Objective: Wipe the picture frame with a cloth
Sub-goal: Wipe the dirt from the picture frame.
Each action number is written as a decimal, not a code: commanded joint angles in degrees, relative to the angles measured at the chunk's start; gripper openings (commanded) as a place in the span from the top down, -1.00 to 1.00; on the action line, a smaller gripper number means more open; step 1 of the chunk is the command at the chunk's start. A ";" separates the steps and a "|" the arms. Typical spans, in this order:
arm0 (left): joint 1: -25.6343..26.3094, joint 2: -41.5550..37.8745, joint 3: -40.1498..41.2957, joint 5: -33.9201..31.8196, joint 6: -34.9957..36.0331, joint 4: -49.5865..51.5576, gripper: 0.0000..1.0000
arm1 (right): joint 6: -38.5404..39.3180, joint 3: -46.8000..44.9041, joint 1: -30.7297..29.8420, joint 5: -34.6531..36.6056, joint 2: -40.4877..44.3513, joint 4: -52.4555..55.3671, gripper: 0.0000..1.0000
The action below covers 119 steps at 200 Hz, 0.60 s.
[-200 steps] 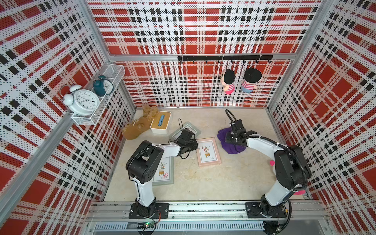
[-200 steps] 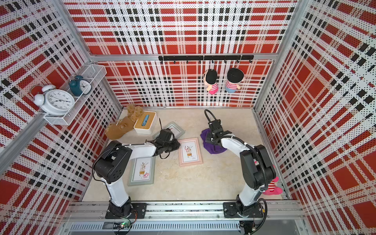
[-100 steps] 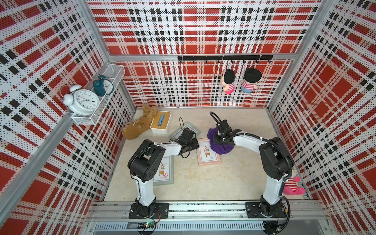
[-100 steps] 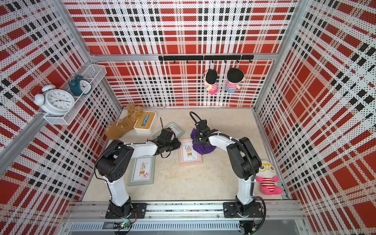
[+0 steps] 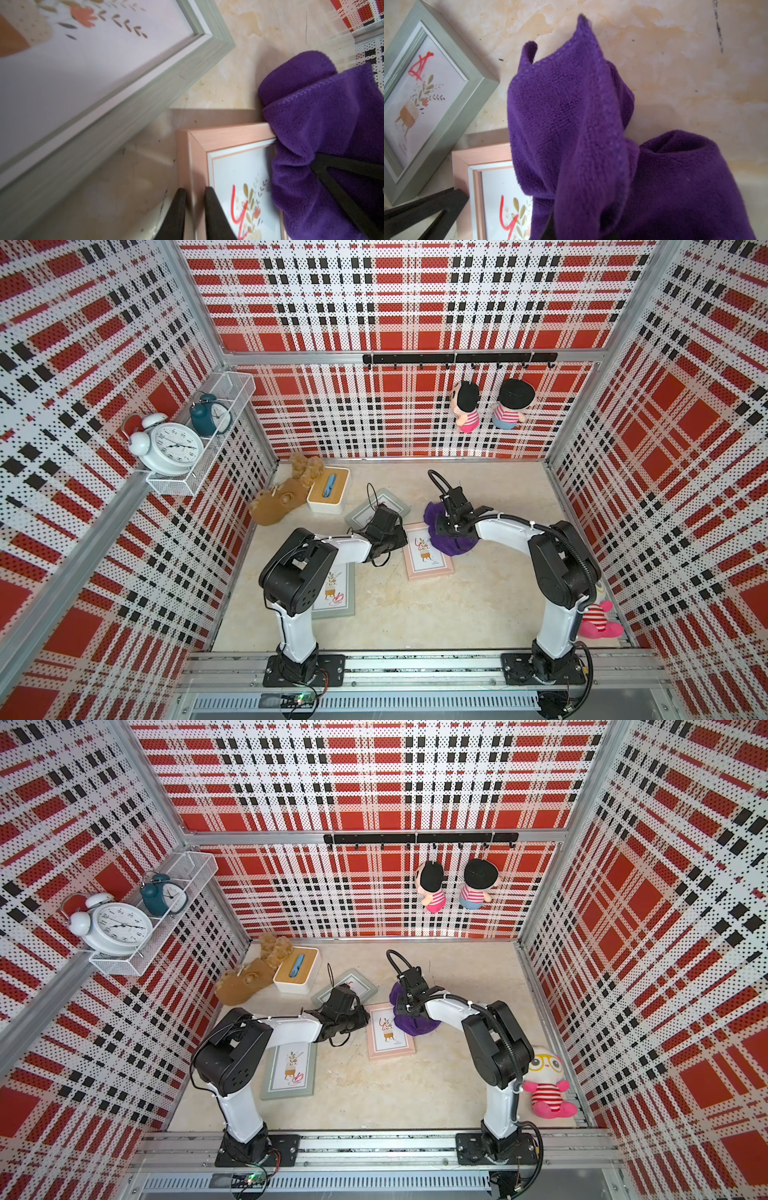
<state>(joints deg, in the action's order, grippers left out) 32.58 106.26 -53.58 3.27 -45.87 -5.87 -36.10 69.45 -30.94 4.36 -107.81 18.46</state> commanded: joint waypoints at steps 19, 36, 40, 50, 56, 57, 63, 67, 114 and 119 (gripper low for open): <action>1.43 3.41 5.48 -4.38 -4.99 5.68 0.70 | -1.91 -7.49 -4.25 3.26 3.58 9.01 1.00; 1.68 4.47 7.48 -4.49 -6.69 4.45 0.72 | -4.10 -11.93 -6.78 3.41 6.49 9.32 1.00; 1.70 4.66 7.94 -4.53 -6.96 4.11 0.73 | -4.77 -12.99 -7.44 3.34 7.15 9.47 1.00; 1.80 4.81 8.95 -4.50 -7.56 3.19 0.73 | -6.36 -15.31 -8.83 3.33 8.80 9.73 1.00; 1.87 4.79 9.41 -4.50 -7.89 2.75 0.74 | -7.15 -16.53 -9.59 3.20 9.64 9.74 1.00; 1.92 4.81 9.44 -4.50 -7.95 2.72 0.74 | -7.32 -16.62 -9.72 3.20 9.77 9.75 1.00; 1.96 4.78 9.82 -4.58 -8.06 2.42 0.73 | -8.05 -17.69 -10.26 3.03 10.39 9.66 1.00; 2.00 4.77 9.98 -4.58 -8.13 2.28 0.73 | -8.41 -18.11 -10.47 2.87 10.60 9.56 1.00; 1.98 4.22 9.47 -4.30 -5.68 2.32 0.74 | -3.60 -9.27 -6.48 5.87 4.01 6.69 1.00; 1.96 4.17 9.19 -4.37 -5.20 2.58 0.73 | -2.80 -6.73 -5.46 5.85 2.21 6.68 1.00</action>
<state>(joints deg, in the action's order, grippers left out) 33.85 105.75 -47.24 -0.93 -53.08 -16.69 -41.43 57.21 -39.62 10.55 -97.51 21.02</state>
